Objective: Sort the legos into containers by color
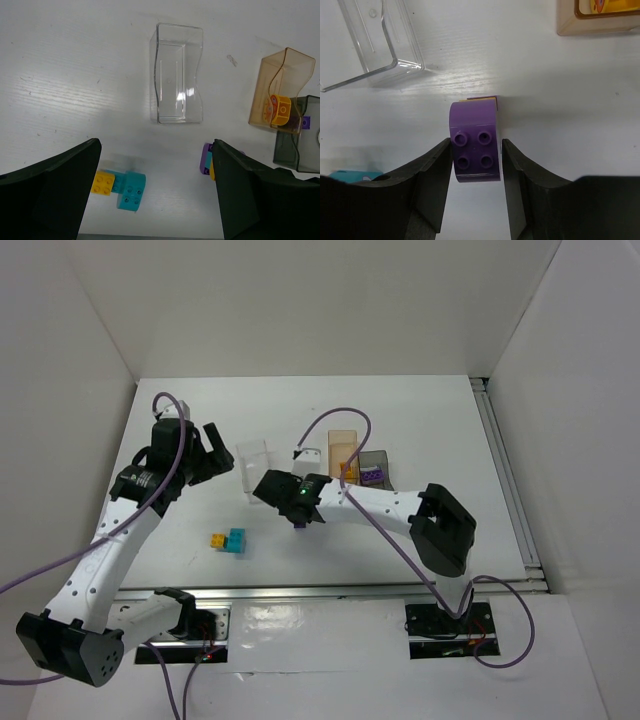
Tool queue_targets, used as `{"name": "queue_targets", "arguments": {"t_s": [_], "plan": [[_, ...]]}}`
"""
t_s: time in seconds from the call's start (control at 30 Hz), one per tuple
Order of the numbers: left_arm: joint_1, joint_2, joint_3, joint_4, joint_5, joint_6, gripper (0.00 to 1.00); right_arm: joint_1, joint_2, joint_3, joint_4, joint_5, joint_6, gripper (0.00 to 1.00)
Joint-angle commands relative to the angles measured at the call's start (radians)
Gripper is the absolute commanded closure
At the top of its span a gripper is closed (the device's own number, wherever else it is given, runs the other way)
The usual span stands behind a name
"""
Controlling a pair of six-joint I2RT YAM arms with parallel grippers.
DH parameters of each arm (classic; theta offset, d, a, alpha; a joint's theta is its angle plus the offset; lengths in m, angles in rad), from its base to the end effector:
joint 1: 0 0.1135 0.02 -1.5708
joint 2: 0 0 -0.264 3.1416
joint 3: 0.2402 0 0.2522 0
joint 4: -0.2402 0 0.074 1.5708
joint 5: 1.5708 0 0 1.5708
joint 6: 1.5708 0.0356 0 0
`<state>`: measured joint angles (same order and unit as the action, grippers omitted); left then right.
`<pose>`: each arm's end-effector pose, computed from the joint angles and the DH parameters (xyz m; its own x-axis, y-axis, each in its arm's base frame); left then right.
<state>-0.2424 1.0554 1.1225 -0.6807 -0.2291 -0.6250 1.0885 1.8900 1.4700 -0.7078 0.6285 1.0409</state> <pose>0.2146 -0.0447 0.3569 -0.4846 -0.4671 -0.7395 -0.2836 0.8837 -0.3723 0.2018 0.3403 0.2262 -0.7293 0.1118 -0.6750 0.0584 0.9931 0.1014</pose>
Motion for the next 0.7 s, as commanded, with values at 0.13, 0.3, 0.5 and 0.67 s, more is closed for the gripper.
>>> {"name": "queue_targets", "arguments": {"t_s": [0.13, 0.3, 0.5, 0.67], "plan": [[0.006, -0.008, 0.031, 0.006, 0.004, 0.018, 0.01, 0.008, 0.044, 0.027, 0.024, 0.059, -0.045, 0.52], [0.006, -0.008, 0.031, 0.006, 0.004, 0.036, 0.01, 0.017, -0.008, 0.001, 0.093, 0.010, -0.140, 0.66], [0.006, 0.002, 0.000, 0.073, 0.196, 0.131, 0.01, -0.028, -0.381, -0.252, 0.327, -0.054, -0.407, 0.76], [0.015, -0.038, -0.045, 0.210, 0.626, 0.254, 0.02, -0.225, -0.696, -0.453, 0.550, -0.530, -0.535, 0.76]]}}
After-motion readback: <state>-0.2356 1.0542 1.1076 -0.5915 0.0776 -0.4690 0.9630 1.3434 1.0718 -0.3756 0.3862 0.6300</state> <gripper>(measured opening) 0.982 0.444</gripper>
